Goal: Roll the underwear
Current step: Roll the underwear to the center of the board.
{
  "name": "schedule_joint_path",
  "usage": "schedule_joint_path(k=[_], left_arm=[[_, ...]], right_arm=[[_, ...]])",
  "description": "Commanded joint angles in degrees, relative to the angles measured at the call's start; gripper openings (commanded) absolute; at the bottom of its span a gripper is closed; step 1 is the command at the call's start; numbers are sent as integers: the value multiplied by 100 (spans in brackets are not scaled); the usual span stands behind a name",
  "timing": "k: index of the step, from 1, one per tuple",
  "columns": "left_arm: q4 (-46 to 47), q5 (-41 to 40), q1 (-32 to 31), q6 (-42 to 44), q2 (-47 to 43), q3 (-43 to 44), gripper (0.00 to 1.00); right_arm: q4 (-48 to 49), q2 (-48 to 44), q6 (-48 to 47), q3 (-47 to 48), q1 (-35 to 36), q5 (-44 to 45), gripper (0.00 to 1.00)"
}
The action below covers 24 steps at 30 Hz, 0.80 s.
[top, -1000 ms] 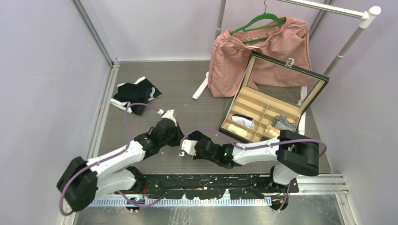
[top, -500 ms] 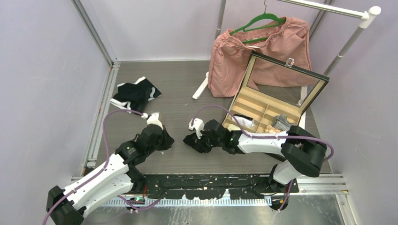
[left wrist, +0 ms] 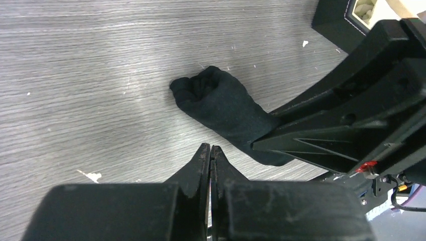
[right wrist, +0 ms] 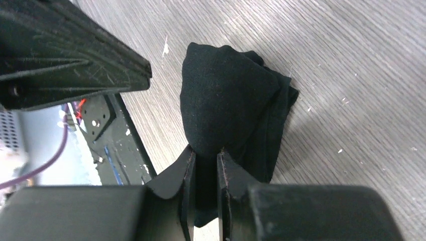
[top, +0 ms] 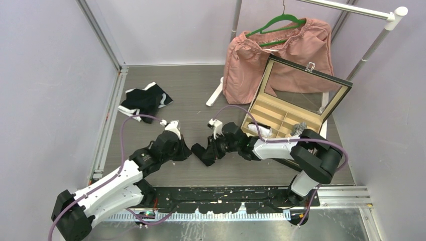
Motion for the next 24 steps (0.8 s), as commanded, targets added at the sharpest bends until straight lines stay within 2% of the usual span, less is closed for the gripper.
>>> schedule_joint_path(k=[1,9,17,24], left_arm=[[586,249,19,157,183,200,1],[1085,244,27,219,580,422,1],[1759,419,27,277,1431,591,1],[2074,237,25,209,1854,300,1]], right_arm=[[525,181,746,-112,-151,-165,1],[750,480,1295,-286,-327,-91,1],[917,720,1624,-381,-436,-110,3],[952,789,1735,-502,-503,-50,3]])
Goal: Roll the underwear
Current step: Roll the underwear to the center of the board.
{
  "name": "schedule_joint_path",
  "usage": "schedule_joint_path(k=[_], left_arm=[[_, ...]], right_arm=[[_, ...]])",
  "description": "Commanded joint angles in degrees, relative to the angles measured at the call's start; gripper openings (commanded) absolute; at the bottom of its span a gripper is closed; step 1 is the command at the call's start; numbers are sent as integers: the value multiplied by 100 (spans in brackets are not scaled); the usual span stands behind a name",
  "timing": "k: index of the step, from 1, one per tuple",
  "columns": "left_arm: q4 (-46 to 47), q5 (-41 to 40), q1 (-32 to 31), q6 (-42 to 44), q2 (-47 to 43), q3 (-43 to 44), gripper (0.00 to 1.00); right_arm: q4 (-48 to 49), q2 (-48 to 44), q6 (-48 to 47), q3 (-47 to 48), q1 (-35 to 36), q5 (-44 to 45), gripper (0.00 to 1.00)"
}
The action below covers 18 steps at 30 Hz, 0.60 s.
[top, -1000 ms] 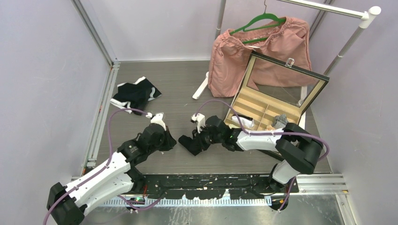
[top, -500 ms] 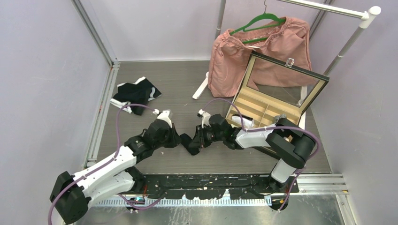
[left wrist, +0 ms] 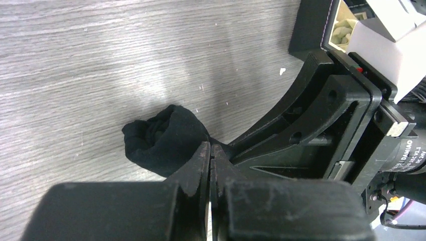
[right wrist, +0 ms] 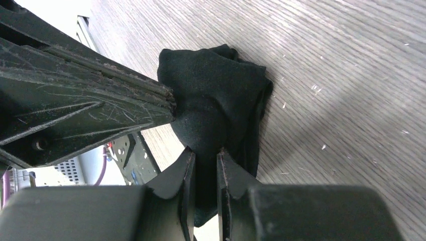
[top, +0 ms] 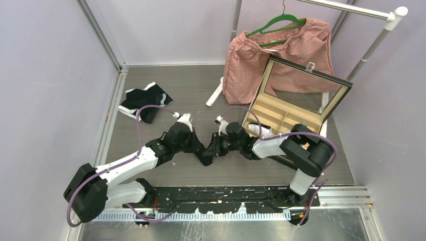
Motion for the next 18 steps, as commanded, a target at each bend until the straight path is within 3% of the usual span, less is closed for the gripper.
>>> schedule_joint_path(k=[1,11,18], left_arm=[[570,-151,27,49,77,-149,1],[779,-591,27,17,490,-371,1],[779,-817,27,-102,845,-535,1]], right_arm=[[-172,172,88,-178,-61,225,3],[-218,277,153,-221,-72,122,7],[-336,219,64,-277,-71,157,17]])
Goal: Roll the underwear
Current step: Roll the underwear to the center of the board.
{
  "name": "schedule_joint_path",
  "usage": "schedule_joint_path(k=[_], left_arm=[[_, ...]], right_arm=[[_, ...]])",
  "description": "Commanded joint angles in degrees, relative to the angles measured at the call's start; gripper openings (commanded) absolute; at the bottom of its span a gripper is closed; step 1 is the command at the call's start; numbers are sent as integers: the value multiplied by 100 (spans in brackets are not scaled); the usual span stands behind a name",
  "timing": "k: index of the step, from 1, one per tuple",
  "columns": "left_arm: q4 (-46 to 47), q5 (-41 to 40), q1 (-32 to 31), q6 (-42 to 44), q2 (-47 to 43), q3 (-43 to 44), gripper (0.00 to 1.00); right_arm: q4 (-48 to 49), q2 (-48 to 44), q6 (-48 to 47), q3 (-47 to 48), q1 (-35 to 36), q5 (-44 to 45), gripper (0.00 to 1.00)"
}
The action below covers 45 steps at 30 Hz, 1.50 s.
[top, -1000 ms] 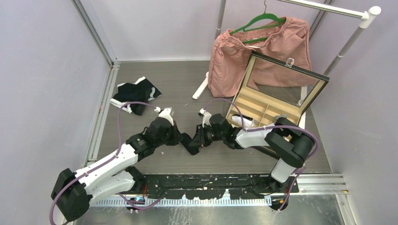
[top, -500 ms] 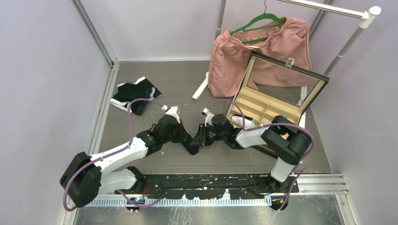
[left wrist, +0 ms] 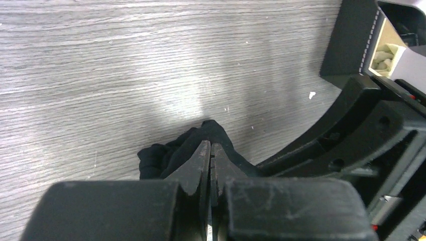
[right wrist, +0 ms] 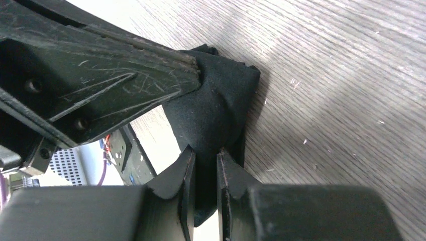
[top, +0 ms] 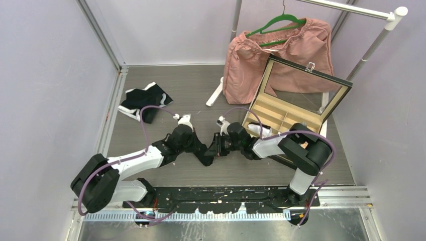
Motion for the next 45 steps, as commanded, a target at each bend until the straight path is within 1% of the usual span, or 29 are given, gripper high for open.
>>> schedule_joint_path(k=[1,10,14,18,23,26,28,29,33,35,39,44,45], left_arm=[[-62,-317,27,-45,269,-266,1],[355,-258,27,-157,795,-499,1],[381,-175,27,-157,781,-526,1],[140,59,27,-132,323,-362,1],[-488,408,27,-41,-590,-13,1],[-621,568,24,7,-969,78,4],[-564,688,18,22,-1048,64,6],[-490,714,18,27,-1018,46,6],[44,1306,12,2,-637,-93,6],[286,1415,2,-8,-448,-196,5],[459,1279,-8,-17,-169,-354,5],[356,793,-8,-80,8,-538,3],[307,598,-8,-93,36,-574,3]], right_arm=[[-470,89,-162,-185,0,176,18],[-757,-89,-324,-142,3,248,32],[-949,-174,-416,-39,-5,273,33],[-1044,-144,-454,19,2,287,31],[-1094,-100,-460,46,-1,299,30],[-1150,-92,-473,103,2,271,30],[-1196,-89,-488,138,1,254,31],[-1215,-89,-501,156,-4,253,31],[-1278,-79,-516,190,5,235,31],[-1287,-74,-525,202,6,235,32],[-1313,-68,-534,231,1,210,33],[-1383,-86,-577,260,4,132,35],[-1390,-101,-585,271,10,118,35]])
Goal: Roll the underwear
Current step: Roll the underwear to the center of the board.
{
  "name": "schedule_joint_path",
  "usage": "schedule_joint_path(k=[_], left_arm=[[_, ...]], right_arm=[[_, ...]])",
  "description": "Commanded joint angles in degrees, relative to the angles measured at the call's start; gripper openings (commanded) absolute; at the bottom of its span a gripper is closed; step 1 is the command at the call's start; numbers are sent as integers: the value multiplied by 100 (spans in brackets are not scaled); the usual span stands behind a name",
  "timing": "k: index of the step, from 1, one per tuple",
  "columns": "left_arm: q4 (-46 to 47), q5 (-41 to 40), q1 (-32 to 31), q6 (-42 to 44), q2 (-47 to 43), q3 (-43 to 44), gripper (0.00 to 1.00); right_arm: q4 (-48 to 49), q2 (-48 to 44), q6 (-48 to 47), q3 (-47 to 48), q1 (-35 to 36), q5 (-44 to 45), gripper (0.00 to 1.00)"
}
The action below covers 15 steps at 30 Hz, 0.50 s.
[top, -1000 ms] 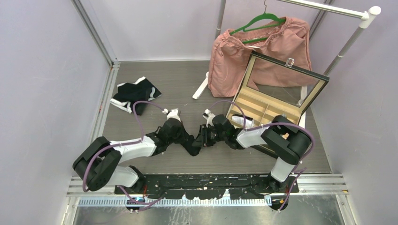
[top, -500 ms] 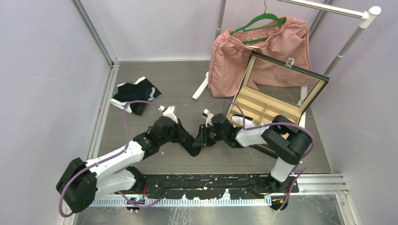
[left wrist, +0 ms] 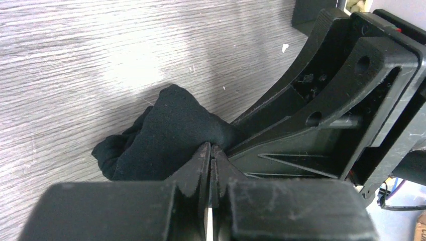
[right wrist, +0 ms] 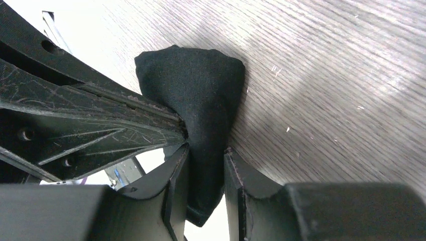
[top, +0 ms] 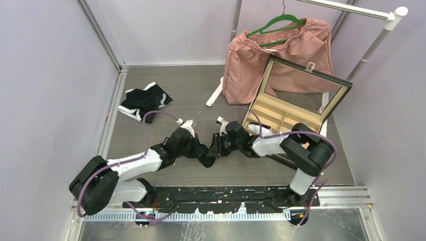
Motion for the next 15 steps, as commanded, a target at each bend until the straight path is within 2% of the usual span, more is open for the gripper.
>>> schedule_joint_path(k=[1,8,15], left_arm=[[-7,-594,-12,8,140,-225,3],[19,-670,-12,-28,113,-449,1],[14,-669,-12,-20,-54,-578,1]], right_arm=[[-518,-47,-265,28,8,45,36],[-784,-427,-383,109,11,75,44],[-1601,-1176,-632,394,8,430,60]])
